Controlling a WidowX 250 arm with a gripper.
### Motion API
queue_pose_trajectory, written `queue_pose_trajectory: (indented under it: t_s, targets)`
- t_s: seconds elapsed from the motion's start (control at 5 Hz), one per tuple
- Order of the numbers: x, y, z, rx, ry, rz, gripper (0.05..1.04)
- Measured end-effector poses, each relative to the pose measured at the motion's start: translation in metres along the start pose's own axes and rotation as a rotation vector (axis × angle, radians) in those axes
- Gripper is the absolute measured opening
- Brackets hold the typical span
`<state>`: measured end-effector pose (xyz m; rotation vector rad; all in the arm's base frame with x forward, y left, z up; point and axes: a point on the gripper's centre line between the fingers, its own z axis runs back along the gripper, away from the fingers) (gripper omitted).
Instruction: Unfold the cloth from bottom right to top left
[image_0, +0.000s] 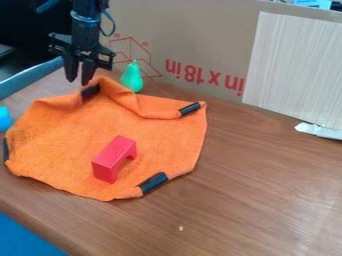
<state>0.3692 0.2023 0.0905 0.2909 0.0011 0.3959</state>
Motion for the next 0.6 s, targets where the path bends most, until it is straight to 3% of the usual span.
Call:
queue_pose_trajectory:
  t_s: [0.2,0.4,0.6]
  targets:
    - [0.0,0.005,-0.001,-0.001,-0.003,0.002,0.768]
    - [-0.002,0.007,0.002,-0.01,-0.021,0.003,0.987]
    - [-0.012,0.021,0.029,-0.042,-0.072,0.029,1.001]
